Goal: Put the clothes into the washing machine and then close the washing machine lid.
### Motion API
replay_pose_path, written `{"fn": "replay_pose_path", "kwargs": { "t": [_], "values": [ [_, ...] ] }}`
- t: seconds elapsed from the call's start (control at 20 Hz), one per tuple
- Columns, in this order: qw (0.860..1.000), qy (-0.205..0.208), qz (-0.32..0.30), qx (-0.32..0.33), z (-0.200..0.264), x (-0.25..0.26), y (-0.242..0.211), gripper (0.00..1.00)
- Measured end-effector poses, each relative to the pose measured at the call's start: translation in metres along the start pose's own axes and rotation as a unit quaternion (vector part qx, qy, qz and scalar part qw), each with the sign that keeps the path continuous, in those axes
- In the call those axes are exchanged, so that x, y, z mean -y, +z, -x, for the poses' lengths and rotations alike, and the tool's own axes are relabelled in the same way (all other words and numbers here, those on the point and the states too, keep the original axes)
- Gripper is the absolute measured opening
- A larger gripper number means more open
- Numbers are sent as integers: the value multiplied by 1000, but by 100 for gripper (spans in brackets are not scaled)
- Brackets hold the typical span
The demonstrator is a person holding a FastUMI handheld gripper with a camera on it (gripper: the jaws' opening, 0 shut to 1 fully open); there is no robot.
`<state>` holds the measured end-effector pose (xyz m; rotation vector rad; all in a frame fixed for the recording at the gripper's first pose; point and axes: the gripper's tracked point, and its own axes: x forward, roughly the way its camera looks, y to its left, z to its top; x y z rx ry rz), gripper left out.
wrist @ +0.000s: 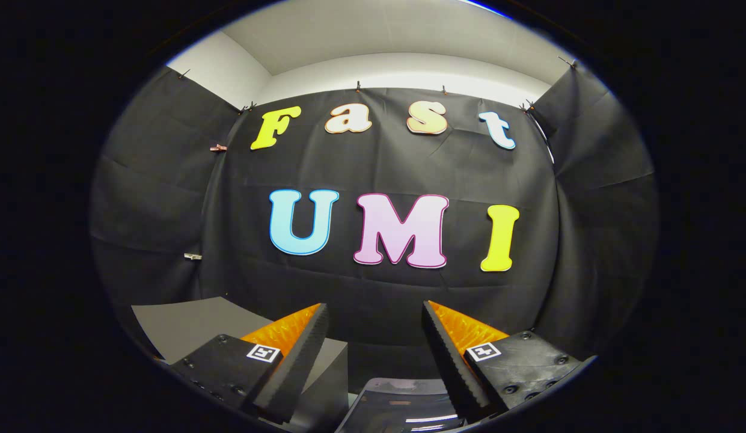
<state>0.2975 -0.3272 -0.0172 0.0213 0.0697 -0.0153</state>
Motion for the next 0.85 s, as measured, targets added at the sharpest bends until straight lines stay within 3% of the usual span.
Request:
{"fn": "replay_pose_path", "kwargs": {
  "t": [0.85],
  "values": [
    [1000, -14, -9, -9, -10, 16, -10, 97]
  ]
}}
